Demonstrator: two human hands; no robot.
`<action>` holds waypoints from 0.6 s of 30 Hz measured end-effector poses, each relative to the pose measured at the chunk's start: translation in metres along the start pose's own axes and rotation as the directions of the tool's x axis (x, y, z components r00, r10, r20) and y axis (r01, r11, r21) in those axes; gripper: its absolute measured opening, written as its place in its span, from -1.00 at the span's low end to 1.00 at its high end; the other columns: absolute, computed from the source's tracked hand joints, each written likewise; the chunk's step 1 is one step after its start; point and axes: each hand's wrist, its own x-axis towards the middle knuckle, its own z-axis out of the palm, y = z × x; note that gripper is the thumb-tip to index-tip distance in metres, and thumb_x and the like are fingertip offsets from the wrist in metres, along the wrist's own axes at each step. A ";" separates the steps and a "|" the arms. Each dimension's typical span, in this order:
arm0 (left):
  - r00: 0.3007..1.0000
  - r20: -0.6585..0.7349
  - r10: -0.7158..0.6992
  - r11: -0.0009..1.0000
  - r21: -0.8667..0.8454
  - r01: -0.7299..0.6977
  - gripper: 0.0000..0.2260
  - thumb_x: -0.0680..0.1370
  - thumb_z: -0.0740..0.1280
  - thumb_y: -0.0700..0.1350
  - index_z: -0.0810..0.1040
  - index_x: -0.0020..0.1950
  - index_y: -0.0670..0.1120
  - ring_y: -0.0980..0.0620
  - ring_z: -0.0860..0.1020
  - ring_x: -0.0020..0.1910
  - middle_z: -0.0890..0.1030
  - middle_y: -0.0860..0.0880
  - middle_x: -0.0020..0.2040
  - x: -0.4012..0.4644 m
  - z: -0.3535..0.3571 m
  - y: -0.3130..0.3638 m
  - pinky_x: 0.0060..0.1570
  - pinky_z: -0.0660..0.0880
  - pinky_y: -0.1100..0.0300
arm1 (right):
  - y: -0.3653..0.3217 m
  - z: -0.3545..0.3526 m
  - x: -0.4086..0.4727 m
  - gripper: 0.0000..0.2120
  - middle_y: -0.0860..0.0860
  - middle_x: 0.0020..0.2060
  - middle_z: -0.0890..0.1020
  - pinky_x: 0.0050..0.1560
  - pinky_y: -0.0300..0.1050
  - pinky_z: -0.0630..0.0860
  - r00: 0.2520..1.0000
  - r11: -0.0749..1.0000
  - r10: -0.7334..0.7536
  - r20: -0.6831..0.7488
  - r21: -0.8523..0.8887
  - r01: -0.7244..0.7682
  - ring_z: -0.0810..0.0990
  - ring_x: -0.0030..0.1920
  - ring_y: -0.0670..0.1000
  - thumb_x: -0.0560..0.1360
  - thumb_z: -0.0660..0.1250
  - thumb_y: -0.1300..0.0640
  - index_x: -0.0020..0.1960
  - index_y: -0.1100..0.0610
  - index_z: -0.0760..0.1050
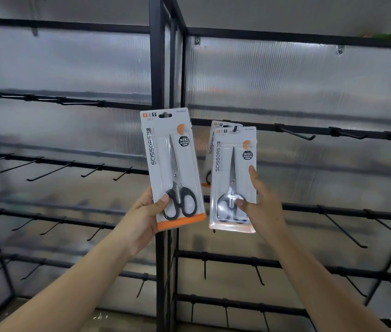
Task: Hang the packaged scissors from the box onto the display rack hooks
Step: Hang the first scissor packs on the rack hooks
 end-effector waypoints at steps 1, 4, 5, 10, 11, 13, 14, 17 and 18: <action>1.000 0.000 -0.001 1.000 0.001 0.001 -0.61 0.47 0.25 -0.14 0.43 0.30 0.05 -0.04 0.65 0.01 0.65 -0.05 0.13 0.000 0.000 0.001 -0.16 0.61 0.10 | 0.000 0.000 0.001 -0.29 -0.21 0.15 0.36 -0.06 -0.66 0.22 1.000 1.000 0.009 -0.005 0.005 -0.009 0.34 0.14 -0.20 0.48 0.34 0.35 0.49 -0.06 0.14; 1.000 -0.004 0.001 1.000 0.018 -0.001 -0.63 0.48 0.24 -0.13 0.43 0.29 0.06 -0.02 0.66 -0.01 0.65 -0.04 0.11 0.002 0.000 0.003 -0.18 0.61 0.13 | -0.005 0.004 0.015 -0.28 -0.17 0.14 0.37 -0.20 -0.68 0.26 0.999 0.999 0.037 0.009 -0.024 -0.037 0.37 0.09 -0.18 0.49 0.32 0.35 0.50 -0.04 0.10; 1.000 -0.005 0.000 1.000 0.023 0.000 -0.63 0.48 0.24 -0.13 0.44 0.28 0.07 -0.02 0.66 -0.01 0.65 -0.03 0.11 0.002 0.000 0.004 -0.18 0.61 0.13 | -0.008 0.006 0.023 -0.28 -0.12 0.14 0.39 -0.24 -0.65 0.31 0.999 0.997 0.041 0.019 -0.061 -0.039 0.40 0.04 -0.16 0.49 0.31 0.35 0.51 -0.02 0.07; 1.000 0.003 -0.006 0.999 0.043 0.006 -0.66 0.46 0.26 -0.11 0.45 0.23 0.08 0.02 0.67 -0.06 0.68 0.00 0.05 0.006 0.005 0.006 -0.23 0.60 0.17 | -0.024 0.012 0.070 -0.28 0.10 0.34 0.38 -0.21 -0.30 0.44 0.992 0.968 0.091 0.086 -0.241 -0.067 0.47 0.02 -0.02 0.52 0.26 0.33 0.53 0.02 -0.04; 1.000 0.002 -0.011 0.999 0.045 0.011 -0.66 0.45 0.27 -0.11 0.46 0.22 0.08 0.02 0.67 -0.07 0.68 0.00 0.04 0.006 0.006 0.006 -0.24 0.59 0.19 | -0.026 0.012 0.076 -0.28 0.10 0.37 0.35 -0.16 -0.28 0.43 0.987 0.963 0.116 0.112 -0.256 -0.085 0.46 0.08 0.02 0.53 0.24 0.33 0.53 0.02 -0.05; 1.000 0.001 -0.021 0.999 0.044 0.020 -0.66 0.45 0.27 -0.11 0.46 0.21 0.08 0.02 0.67 -0.06 0.68 0.00 0.04 0.007 0.006 0.006 -0.23 0.59 0.19 | -0.029 0.012 0.082 -0.30 0.11 0.39 0.33 -0.07 -0.21 0.44 0.972 0.944 0.177 0.157 -0.307 -0.122 0.44 0.17 0.08 0.53 0.23 0.33 0.54 0.04 -0.05; 1.000 0.003 -0.025 0.999 0.044 0.025 -0.66 0.45 0.28 -0.11 0.46 0.22 0.08 0.01 0.67 -0.04 0.68 -0.01 0.05 0.007 0.006 0.005 -0.22 0.59 0.19 | -0.031 0.012 0.081 -0.32 0.13 0.37 0.33 -0.06 -0.19 0.44 0.970 0.932 0.187 0.157 -0.339 -0.125 0.43 0.19 0.09 0.53 0.24 0.32 0.53 0.06 -0.01; 0.999 0.024 -0.034 0.999 0.038 0.033 -0.65 0.47 0.28 -0.10 0.45 0.25 0.07 -0.02 0.65 0.03 0.65 -0.03 0.11 0.006 0.005 0.003 -0.15 0.60 0.15 | -0.037 0.013 0.062 -0.45 0.04 0.29 0.35 -0.11 -0.36 0.40 0.998 0.970 0.042 0.057 -0.242 -0.027 0.39 0.25 0.00 0.53 0.28 0.24 0.47 0.05 0.19; 0.999 0.033 -0.036 0.999 0.036 0.035 -0.65 0.47 0.28 -0.10 0.45 0.26 0.07 -0.03 0.64 0.04 0.65 -0.03 0.13 0.006 0.004 0.002 -0.13 0.60 0.14 | -0.039 0.014 0.051 -0.48 -0.04 0.24 0.37 -0.17 -0.44 0.41 0.999 0.991 -0.003 0.044 -0.133 0.009 0.41 0.20 -0.10 0.54 0.28 0.19 0.45 0.01 0.22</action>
